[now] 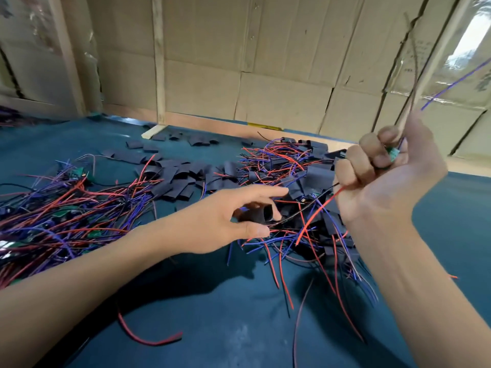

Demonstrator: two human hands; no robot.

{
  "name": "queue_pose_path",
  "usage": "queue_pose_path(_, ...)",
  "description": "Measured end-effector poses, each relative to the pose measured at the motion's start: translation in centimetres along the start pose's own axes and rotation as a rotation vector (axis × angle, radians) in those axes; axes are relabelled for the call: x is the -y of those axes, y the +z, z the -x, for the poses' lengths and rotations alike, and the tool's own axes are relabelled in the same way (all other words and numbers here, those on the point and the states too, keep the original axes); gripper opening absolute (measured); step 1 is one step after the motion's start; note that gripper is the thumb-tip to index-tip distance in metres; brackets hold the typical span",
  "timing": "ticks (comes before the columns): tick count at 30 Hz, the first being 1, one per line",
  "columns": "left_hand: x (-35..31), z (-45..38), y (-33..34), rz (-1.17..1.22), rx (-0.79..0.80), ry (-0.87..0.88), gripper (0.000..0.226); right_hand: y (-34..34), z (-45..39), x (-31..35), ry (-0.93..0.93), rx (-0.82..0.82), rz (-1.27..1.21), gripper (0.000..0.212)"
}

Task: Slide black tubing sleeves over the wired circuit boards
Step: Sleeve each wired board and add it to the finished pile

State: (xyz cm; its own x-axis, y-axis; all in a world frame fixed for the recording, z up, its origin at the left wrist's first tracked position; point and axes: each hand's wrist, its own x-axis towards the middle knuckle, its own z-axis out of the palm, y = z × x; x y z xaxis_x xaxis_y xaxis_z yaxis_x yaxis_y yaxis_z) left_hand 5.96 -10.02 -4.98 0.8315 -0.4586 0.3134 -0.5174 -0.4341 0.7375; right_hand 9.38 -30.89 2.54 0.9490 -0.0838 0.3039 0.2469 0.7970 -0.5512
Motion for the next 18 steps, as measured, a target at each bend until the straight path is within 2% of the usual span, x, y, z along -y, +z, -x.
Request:
queue_pose_path(2,-0.1,0.0,-0.1,0.115,-0.015,0.008,0.063,0.2,0.6,-0.3,-0.006,0.008,0.03,0.044)
queue_pose_path(5,-0.2,0.1,0.1,0.162,0.021,-0.005,0.066,0.4,1.2,-0.6,-0.021,0.005,0.023,0.043)
queue_pose_path(10,-0.5,0.3,0.5,0.186,0.071,-0.036,0.066,0.5,1.2,-0.6,-0.01,-0.071,0.012,0.043)
queue_pose_path(18,-1.0,0.4,0.8,0.141,0.072,-0.048,0.058,-0.5,1.3,-1.0,-0.117,-0.105,0.191,0.039)
